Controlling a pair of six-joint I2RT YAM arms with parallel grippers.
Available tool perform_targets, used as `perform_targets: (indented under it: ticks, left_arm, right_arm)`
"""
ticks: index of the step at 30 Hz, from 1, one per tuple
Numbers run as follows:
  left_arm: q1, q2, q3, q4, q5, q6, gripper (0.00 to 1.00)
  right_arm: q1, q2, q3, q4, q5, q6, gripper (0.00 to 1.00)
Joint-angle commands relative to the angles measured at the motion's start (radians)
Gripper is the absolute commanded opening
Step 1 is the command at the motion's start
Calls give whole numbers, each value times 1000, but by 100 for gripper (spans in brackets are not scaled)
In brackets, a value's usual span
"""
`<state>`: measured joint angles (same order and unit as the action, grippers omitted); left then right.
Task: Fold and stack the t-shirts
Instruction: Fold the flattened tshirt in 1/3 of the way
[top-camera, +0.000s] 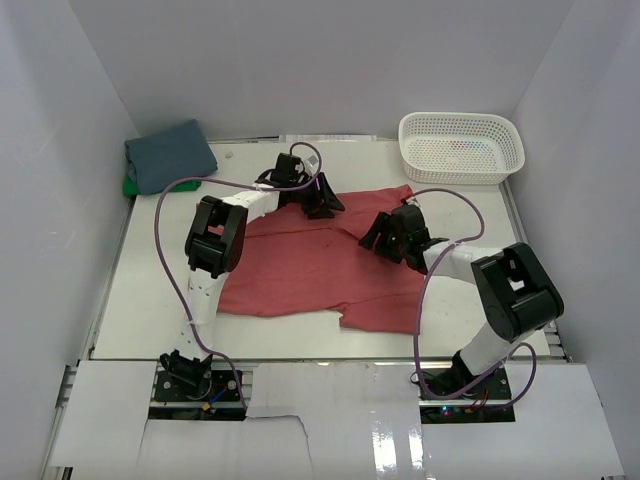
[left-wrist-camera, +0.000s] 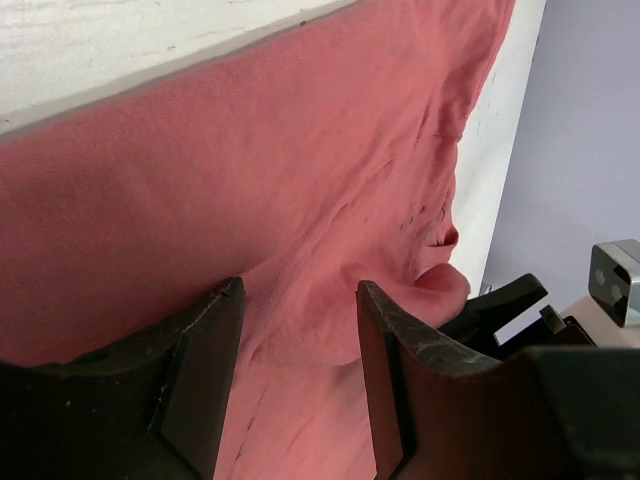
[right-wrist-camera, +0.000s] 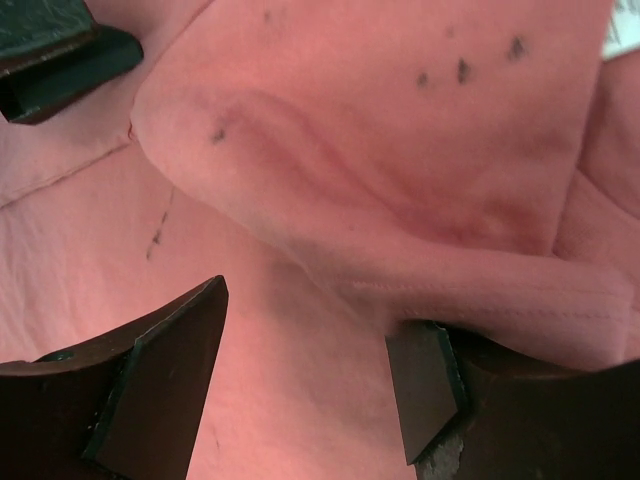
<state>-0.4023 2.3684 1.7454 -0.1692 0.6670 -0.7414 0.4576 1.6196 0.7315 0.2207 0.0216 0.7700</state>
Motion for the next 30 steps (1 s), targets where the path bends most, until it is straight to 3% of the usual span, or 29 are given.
perform_targets:
  ticks: [1, 14, 30]
  left_arm:
    - [-6, -35, -6, 28, 23, 11, 60]
    - [-7, -40, -17, 25, 25, 30, 59]
    - [-7, -37, 5, -15, 19, 56, 59]
  right_arm:
    - [16, 31, 65, 32, 92, -32, 70]
    - [42, 56, 121, 37, 129, -64, 70]
    - [42, 158, 259, 101, 45, 9, 70]
